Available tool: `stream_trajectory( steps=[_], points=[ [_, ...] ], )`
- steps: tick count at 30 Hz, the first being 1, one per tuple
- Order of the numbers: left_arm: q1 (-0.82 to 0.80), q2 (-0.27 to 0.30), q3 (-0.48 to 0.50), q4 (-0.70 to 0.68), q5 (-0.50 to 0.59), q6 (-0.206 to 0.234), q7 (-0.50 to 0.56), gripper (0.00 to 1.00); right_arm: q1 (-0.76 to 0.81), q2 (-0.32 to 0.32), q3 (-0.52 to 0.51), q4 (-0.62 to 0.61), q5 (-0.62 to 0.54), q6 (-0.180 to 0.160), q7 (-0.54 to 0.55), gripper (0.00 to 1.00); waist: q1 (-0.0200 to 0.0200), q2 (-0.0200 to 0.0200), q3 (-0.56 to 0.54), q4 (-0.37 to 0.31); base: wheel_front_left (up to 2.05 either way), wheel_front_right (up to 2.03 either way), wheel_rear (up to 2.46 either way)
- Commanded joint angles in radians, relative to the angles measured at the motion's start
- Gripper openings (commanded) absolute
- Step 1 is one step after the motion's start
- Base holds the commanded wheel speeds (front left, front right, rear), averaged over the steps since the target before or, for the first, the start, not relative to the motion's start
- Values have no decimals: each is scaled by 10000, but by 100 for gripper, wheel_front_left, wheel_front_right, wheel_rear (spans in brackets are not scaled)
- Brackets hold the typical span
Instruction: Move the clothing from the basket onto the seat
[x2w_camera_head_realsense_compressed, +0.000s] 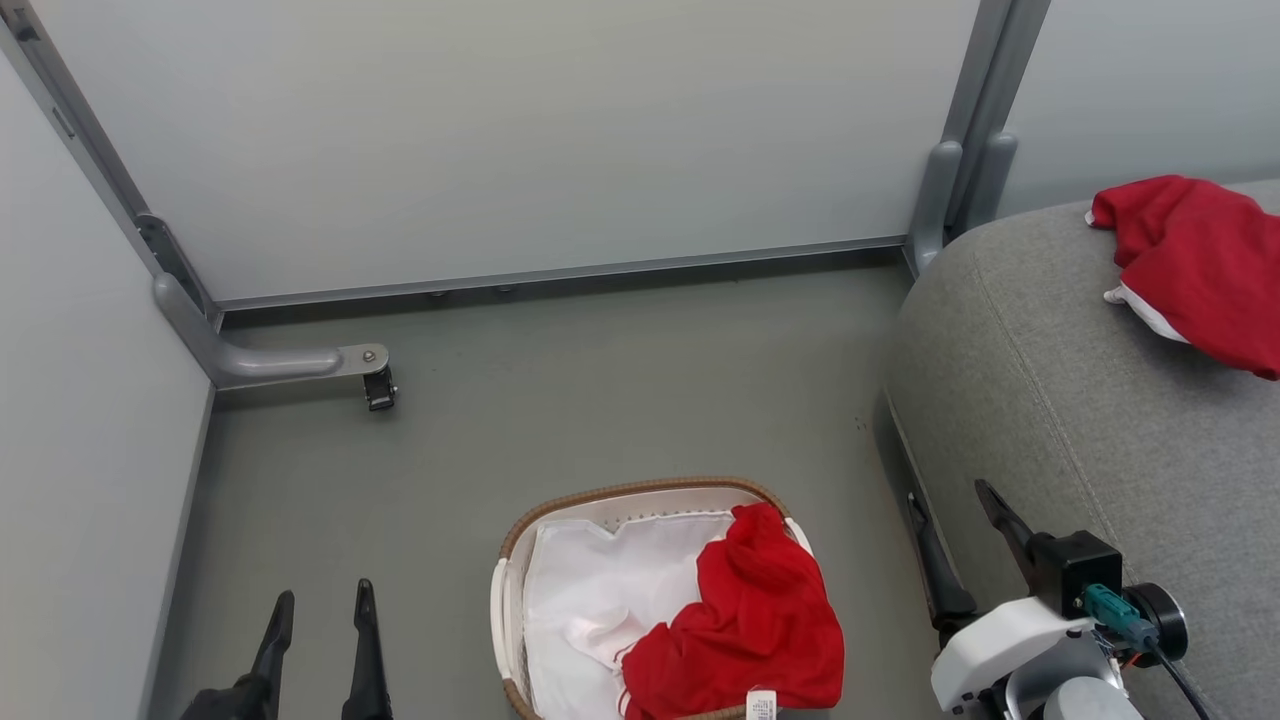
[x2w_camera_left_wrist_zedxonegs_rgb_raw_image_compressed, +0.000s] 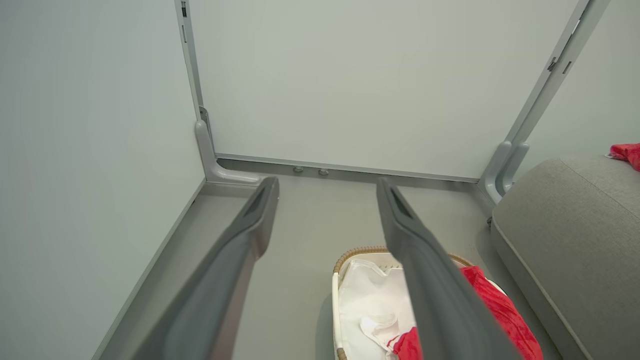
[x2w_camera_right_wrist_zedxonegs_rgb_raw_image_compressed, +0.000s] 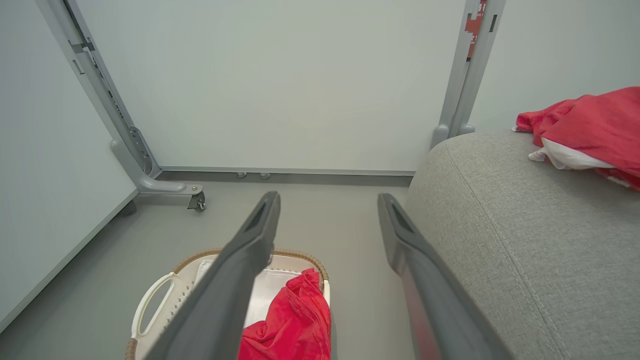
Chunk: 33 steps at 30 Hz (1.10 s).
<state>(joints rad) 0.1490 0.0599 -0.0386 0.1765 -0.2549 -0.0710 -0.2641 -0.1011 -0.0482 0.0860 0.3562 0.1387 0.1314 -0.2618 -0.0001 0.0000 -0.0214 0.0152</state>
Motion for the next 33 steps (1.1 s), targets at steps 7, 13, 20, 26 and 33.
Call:
stream_trajectory(
  steps=[7,13,20,26,33],
  points=[
    [-837,221,-465,302,431,-278,-5,100,-159,-45,-241,-229,-12,-14,-48,100,1,0,546,-206,0,0,0],
    [-2450,383,-1389,841,779,-468,154,100,-815,-40,-490,-781,-268,-14,-48,100,1,0,1852,-609,0,0,0],
    [-5056,427,-2752,2045,1221,-591,617,100,-1874,-42,-669,-1657,-409,-14,-47,100,1,0,3836,-1258,0,0,0],
    [-7258,335,-3846,3772,1257,-605,949,100,-2719,-37,-949,-2687,-465,-14,-47,100,1,0,5475,-1918,0,0,0],
    [-8762,216,-5800,5904,490,-600,1455,100,-2825,-29,-1597,-4427,-609,-14,-29,100,1,0,6910,-2482,0,0,0]
  ],
)
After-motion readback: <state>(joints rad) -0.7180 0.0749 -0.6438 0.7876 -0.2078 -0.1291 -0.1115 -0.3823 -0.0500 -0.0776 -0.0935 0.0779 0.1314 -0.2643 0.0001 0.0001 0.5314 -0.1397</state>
